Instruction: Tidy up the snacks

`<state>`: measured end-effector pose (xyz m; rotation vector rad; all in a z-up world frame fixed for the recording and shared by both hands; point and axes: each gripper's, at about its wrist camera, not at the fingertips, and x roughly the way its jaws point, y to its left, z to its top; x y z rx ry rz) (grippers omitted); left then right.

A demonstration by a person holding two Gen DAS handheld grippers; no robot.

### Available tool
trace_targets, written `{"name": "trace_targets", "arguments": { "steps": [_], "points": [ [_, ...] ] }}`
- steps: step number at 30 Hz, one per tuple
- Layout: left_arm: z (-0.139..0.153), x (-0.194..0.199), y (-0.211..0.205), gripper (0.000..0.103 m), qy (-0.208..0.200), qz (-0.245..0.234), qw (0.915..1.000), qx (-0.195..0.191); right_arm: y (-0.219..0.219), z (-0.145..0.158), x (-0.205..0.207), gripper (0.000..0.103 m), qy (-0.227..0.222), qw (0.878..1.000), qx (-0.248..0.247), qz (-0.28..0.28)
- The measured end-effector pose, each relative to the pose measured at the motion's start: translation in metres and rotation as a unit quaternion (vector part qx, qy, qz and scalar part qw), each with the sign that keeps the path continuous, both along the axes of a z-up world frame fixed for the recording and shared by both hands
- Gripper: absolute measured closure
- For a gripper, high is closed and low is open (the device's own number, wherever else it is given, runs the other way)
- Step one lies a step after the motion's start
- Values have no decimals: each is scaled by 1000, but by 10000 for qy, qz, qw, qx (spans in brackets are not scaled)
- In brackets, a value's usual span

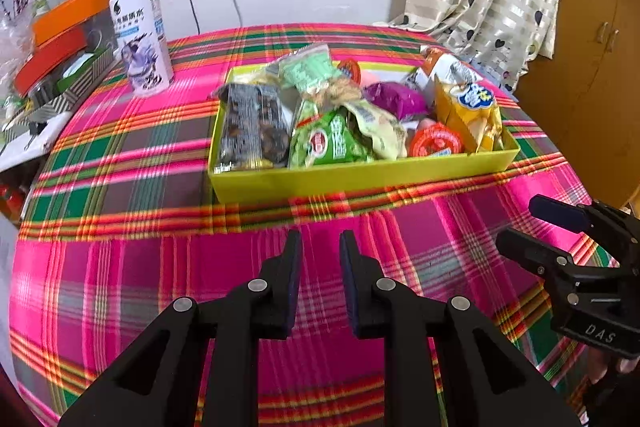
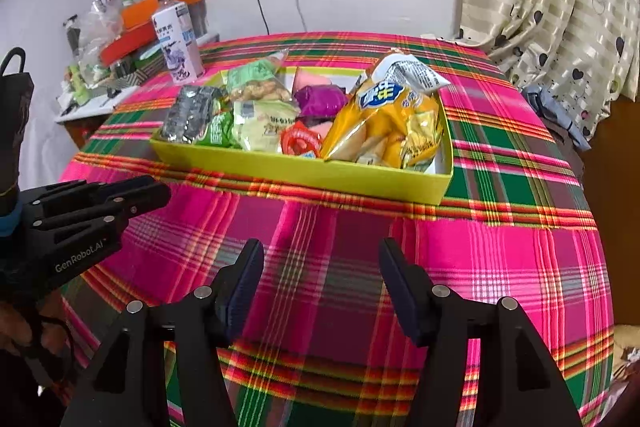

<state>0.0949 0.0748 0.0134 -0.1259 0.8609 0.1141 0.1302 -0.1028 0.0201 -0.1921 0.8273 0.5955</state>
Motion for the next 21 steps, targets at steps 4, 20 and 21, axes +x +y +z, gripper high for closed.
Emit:
{"name": "trace_targets", "arguments": {
  "steps": [4,20,21],
  "points": [
    [-6,-2,-5,83,97,78,9999,25,1,-5,-2,42,-40,9999,-118,-64],
    [-21,9,-10,83,273,130,9992,257,2,-28,17,37,120,9987,-395,-301],
    [-21,10,-10,83,269,130,9992,268,3,-28,17,36,110,9987,-400,-300]
  ]
}}
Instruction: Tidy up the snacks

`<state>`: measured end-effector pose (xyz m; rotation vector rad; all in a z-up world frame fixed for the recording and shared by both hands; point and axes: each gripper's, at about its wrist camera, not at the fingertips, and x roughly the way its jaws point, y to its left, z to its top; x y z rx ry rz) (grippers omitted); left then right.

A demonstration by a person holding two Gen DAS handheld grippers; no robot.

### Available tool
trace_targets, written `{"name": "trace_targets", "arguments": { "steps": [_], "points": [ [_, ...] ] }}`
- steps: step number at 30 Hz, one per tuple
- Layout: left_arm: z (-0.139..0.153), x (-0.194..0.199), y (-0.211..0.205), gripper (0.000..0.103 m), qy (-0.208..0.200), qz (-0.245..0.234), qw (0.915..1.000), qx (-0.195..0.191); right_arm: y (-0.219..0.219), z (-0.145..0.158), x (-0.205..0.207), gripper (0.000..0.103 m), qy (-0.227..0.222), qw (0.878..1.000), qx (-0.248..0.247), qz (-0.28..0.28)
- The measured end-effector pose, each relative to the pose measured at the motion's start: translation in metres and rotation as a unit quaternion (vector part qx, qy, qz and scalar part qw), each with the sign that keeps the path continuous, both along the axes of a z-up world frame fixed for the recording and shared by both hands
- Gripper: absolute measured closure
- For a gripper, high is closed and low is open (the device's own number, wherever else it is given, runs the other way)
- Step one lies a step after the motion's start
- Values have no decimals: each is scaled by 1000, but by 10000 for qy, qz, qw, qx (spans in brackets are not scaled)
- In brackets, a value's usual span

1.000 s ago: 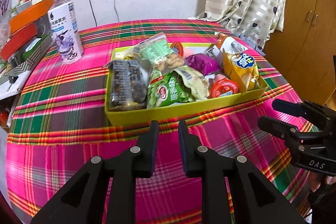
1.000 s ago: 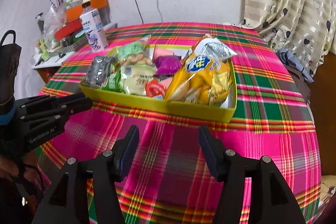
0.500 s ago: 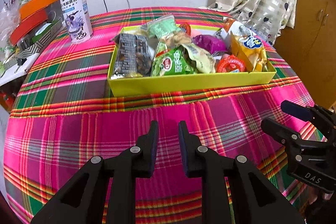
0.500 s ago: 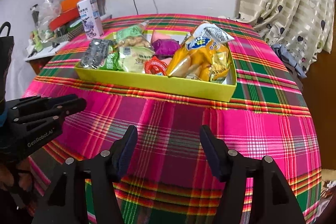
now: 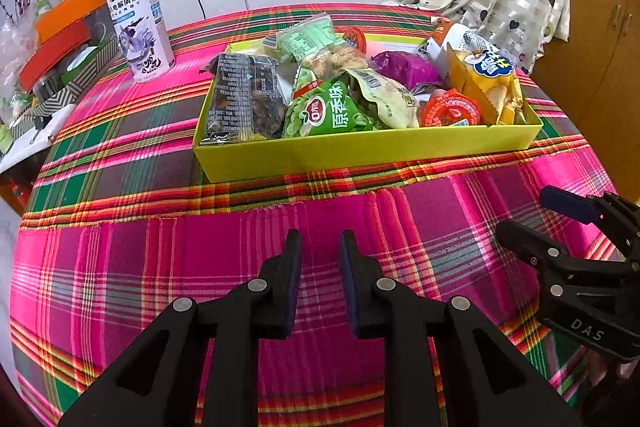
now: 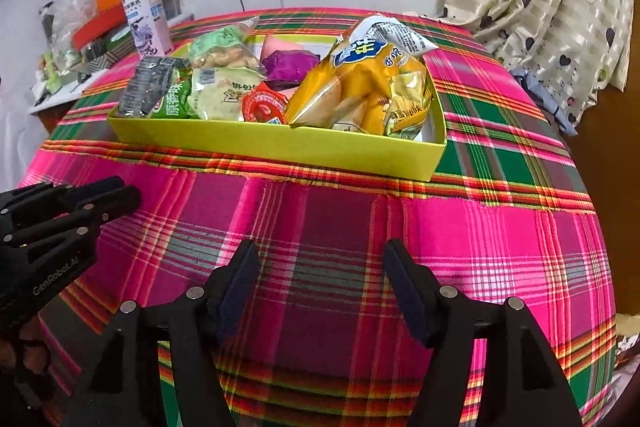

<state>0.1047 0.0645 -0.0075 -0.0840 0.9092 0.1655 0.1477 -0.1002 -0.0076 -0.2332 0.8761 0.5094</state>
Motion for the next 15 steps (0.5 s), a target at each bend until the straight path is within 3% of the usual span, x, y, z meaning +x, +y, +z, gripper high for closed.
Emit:
{"name": "trace_targets", "arguments": {
  "steps": [7,12,15],
  "points": [
    [0,4,0,79,-57,17,10000,70,3,-1,4,30,-12,10000,-23,5],
    [-1,5,5,60,-89,175,9998,95,6,-2,6,24,8,10000,-43,30],
    [-2,5,9,57,-96,207,9997,20,7,-2,7,22,21,10000,-49,39]
  ]
}}
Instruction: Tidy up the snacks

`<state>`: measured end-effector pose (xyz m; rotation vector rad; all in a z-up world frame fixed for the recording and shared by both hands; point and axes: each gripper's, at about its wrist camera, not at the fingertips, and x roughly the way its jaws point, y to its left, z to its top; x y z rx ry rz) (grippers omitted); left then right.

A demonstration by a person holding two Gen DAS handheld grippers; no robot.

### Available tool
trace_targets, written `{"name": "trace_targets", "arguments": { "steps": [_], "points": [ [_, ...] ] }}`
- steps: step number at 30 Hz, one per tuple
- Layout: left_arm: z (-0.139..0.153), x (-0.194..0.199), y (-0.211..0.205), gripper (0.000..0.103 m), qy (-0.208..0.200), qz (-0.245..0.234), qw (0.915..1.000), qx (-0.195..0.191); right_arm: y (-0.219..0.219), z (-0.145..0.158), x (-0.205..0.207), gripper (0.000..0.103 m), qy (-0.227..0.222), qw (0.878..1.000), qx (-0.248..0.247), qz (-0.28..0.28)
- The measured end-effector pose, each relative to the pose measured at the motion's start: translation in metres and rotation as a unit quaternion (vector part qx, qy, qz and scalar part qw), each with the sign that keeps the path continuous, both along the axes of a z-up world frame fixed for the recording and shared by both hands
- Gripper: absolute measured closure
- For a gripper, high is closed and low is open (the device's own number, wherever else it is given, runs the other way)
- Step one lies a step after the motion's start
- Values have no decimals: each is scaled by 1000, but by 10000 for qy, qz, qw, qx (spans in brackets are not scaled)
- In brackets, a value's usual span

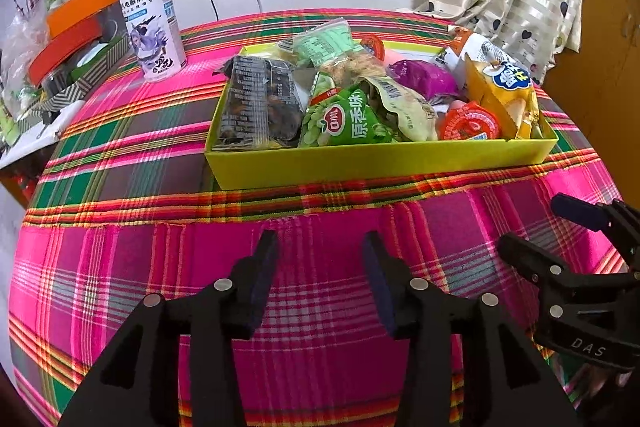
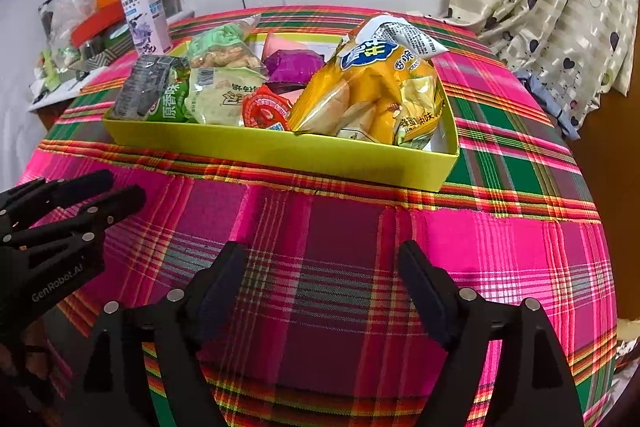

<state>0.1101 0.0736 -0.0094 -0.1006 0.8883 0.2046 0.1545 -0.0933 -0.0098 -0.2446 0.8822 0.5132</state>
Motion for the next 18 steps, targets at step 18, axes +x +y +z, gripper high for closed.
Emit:
{"name": "trace_targets", "arguments": {
  "steps": [18],
  "points": [
    [-3,3,3,33,65,130,9999,53,5,-2,5,12,51,10000,-30,31]
  ]
}}
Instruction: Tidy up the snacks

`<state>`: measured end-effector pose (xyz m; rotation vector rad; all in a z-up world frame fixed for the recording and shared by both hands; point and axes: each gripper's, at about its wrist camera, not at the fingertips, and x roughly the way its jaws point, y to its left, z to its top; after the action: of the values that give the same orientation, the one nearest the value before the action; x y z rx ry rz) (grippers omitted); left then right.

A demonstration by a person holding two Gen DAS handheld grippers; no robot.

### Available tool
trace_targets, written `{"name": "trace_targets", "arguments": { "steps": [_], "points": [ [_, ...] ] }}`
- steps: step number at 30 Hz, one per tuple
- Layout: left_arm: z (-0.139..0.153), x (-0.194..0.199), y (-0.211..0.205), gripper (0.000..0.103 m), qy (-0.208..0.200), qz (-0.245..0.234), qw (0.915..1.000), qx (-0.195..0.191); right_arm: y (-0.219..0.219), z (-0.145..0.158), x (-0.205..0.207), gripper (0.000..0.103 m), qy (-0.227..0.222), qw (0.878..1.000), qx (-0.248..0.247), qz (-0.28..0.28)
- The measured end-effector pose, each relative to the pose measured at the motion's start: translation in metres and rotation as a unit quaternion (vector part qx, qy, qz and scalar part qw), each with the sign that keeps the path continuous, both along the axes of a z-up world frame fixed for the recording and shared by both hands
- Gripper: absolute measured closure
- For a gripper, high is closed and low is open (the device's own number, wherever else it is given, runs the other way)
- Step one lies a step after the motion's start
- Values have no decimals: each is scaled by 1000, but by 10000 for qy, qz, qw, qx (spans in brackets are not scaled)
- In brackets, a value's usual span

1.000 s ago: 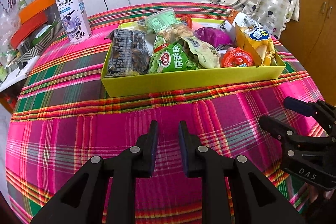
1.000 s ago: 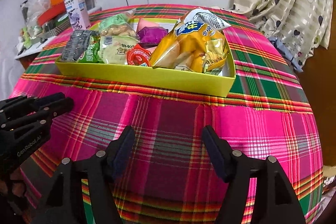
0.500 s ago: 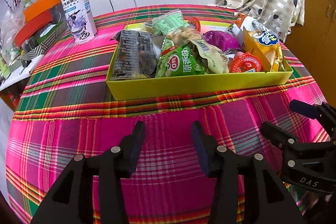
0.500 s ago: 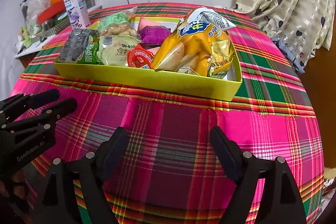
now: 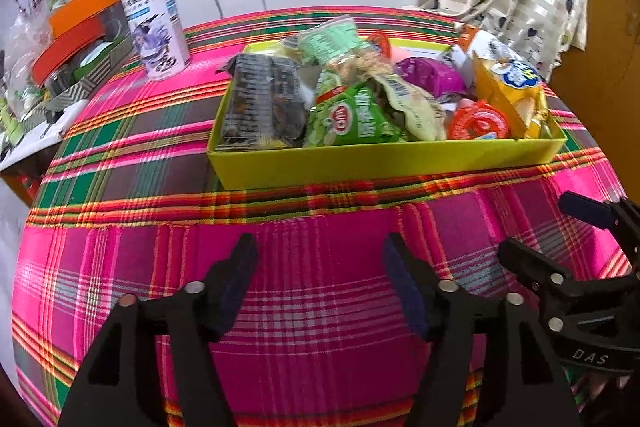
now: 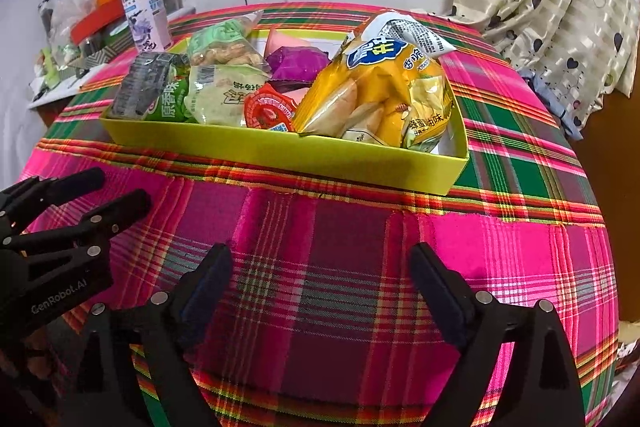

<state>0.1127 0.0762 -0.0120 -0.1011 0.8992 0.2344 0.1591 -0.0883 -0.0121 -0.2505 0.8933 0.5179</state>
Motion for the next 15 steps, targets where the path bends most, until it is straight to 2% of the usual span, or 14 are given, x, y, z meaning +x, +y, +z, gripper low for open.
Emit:
{"name": "trace_targets", "arguments": {
  "steps": [15],
  "points": [
    [0,0,1,32,1,15,10000,-21,1,0,0,10,2,10000,-9,7]
  ]
}}
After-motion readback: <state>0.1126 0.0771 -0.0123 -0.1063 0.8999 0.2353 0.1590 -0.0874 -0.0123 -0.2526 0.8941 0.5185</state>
